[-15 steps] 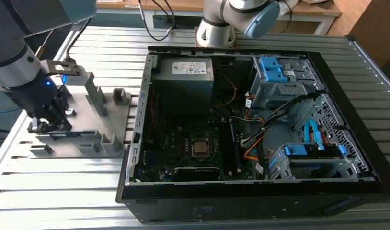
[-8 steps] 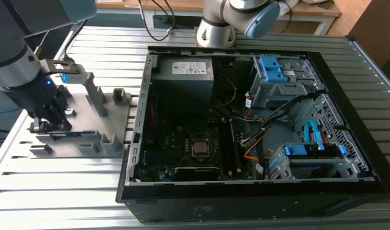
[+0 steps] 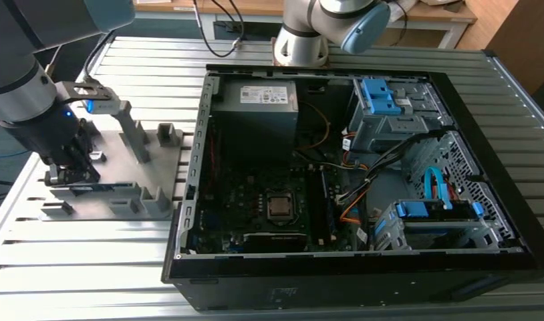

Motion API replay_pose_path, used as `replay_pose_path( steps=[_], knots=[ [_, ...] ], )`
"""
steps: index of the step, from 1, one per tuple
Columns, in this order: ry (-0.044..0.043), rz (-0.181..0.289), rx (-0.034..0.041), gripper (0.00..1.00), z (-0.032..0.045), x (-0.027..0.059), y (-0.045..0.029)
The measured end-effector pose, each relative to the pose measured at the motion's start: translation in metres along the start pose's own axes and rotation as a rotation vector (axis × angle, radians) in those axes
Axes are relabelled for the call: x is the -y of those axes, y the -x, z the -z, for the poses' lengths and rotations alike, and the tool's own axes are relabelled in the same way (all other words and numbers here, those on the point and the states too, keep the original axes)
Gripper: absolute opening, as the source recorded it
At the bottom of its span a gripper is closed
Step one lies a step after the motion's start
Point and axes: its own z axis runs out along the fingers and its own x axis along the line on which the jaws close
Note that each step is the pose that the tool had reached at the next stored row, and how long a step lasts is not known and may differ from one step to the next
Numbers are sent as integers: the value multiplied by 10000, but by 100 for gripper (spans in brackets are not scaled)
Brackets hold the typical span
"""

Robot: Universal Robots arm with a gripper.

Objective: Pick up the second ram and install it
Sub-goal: 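Pick up the second ram and move it above second insertion slot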

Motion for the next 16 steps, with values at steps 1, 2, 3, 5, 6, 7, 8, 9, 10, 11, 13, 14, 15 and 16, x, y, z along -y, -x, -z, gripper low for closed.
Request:
replay_pose_path(
  steps=[1, 2, 3, 5, 6, 7, 8, 9, 10, 11, 13, 14, 15, 16],
  knots=[
    [2, 93, 1, 10, 0, 0, 0],
    [5, 186, 2, 10, 0, 0, 0],
    [8, 277, 3, 10, 0, 0, 0],
    [13, 462, 6, 10, 0, 0, 0],
    [16, 554, 7, 10, 0, 0, 0],
    [19, 652, 7, 10, 0, 0, 0],
    [21, 744, 9, 10, 0, 0, 0],
    [24, 836, 10, 10, 0, 0, 0],
    [26, 926, 11, 10, 0, 0, 0],
    [29, 1017, 12, 10, 0, 0, 0],
    [34, 1198, 14, 10, 0, 0, 0],
    [36, 1287, 15, 10, 0, 0, 0],
    [39, 1386, 16, 10, 0, 0, 0],
    [41, 1477, 17, 10, 0, 0, 0]
  ],
)
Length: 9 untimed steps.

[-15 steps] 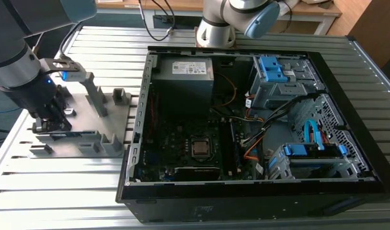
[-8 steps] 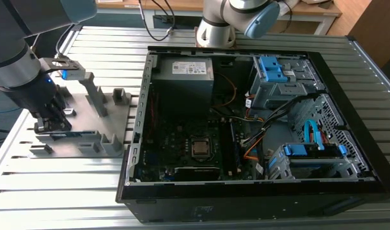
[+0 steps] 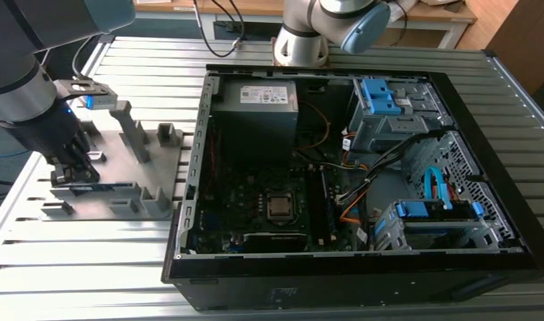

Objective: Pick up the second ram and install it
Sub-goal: 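Pick up the second ram and move it above second insertion slot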

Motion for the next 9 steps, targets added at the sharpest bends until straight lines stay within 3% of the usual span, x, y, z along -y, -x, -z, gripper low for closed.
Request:
replay_pose_path(
  steps=[9],
  knots=[
    [23, 806, 9, 10, 0, 0, 0]
  ],
)
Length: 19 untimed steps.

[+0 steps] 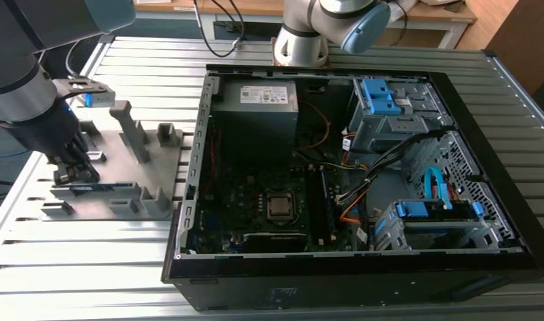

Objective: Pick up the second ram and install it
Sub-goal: 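Pick up the second ram and move it above second insertion slot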

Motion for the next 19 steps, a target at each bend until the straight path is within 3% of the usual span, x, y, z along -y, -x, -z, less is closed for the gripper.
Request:
replay_pose_path(
  steps=[19],
  knots=[
    [47, 1636, 18, 10, 0, 0, 0]
  ],
)
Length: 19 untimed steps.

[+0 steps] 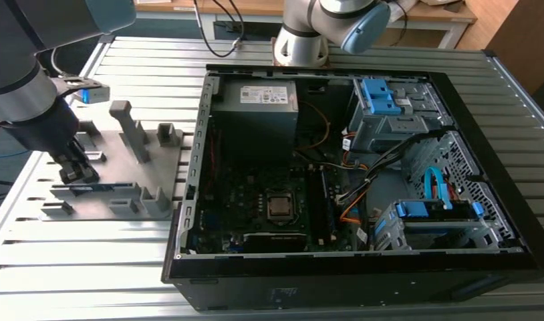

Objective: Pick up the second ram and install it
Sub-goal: 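Pick up the second ram and move it above second insertion slot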

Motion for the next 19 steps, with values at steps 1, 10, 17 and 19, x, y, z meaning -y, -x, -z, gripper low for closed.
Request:
replay_pose_path(
  steps=[1, 10, 17, 19],
  knots=[
    [2, 81, 1, 10, 0, 0, 0],
    [25, 898, 11, 10, 0, 0, 0],
    [42, 1474, 17, 10, 0, 0, 0],
    [47, 1655, 19, 10, 0, 0, 0]
  ],
)
